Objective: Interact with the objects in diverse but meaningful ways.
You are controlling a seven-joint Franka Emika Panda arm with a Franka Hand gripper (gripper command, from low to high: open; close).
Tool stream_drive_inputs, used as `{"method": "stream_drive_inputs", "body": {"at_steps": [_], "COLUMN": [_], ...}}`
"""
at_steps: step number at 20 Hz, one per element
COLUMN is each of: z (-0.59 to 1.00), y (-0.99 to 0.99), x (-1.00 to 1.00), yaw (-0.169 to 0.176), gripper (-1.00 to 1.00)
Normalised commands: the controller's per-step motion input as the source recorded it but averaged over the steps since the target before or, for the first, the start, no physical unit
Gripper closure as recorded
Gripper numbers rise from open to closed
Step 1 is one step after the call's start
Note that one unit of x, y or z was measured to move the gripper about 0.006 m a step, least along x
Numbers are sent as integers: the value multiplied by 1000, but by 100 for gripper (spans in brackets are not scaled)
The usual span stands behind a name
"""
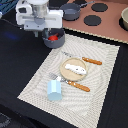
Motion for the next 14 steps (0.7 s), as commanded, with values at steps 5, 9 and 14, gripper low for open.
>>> {"method": "stream_drive_inputs", "body": {"at_steps": [5, 9, 14], "z": [999, 909, 688], "y": [-13, 0, 0], "x": [-257, -236, -208], "yaw": [0, 0, 0], "gripper": [-100, -100, -100]}}
